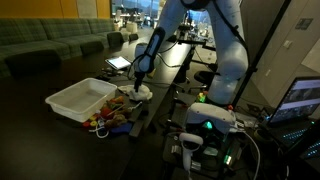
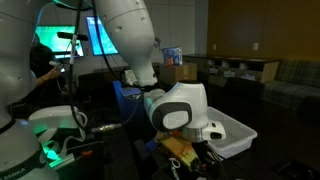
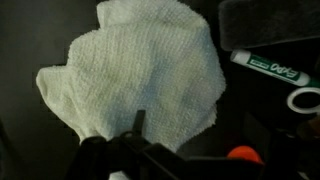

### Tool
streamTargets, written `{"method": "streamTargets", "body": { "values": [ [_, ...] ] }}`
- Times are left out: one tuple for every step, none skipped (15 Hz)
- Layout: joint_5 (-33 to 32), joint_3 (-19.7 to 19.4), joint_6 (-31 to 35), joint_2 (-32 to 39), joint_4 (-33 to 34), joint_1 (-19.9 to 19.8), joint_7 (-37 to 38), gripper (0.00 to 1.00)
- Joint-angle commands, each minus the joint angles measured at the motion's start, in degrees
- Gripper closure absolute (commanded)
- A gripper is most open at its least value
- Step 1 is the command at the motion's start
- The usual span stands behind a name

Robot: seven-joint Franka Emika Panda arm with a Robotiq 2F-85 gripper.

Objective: Wipe the counter with the cloth

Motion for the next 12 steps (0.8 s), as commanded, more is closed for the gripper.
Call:
{"method": "streamTargets", "body": {
  "values": [
    [1.6,1.4,0.6,10.5,10.4,-3.5,-1.8,0.00],
    [1.7,1.7,-0.5,12.2,12.5,-4.4,-1.9,0.00],
    [1.5,1.2,-0.4,14.5,14.7,-4.5,-1.5,0.00],
    [1.4,1.2,-0.9,16.1,16.3,-5.1,-1.5,0.00],
    [1.4,1.2,-1.2,17.7,18.0,-5.4,-1.4,0.00],
    [1.3,0.9,-1.8,19.3,19.7,-5.4,-1.1,0.00],
    [1.2,1.0,-2.3,20.2,20.7,-5.9,-1.3,0.00],
    [1.2,0.8,-2.8,21.4,21.9,-5.7,-1.0,0.00],
    [1.0,0.7,-3.5,21.6,22.4,-5.6,-1.1,0.25],
    [0.9,0.7,-4.2,21.8,22.9,-5.6,-1.2,0.27],
    [0.7,0.3,-4.6,22.0,23.3,-5.2,-1.0,0.34],
    [0.5,-0.4,-5.0,22.2,23.5,-4.4,-0.5,0.41]
  ]
}}
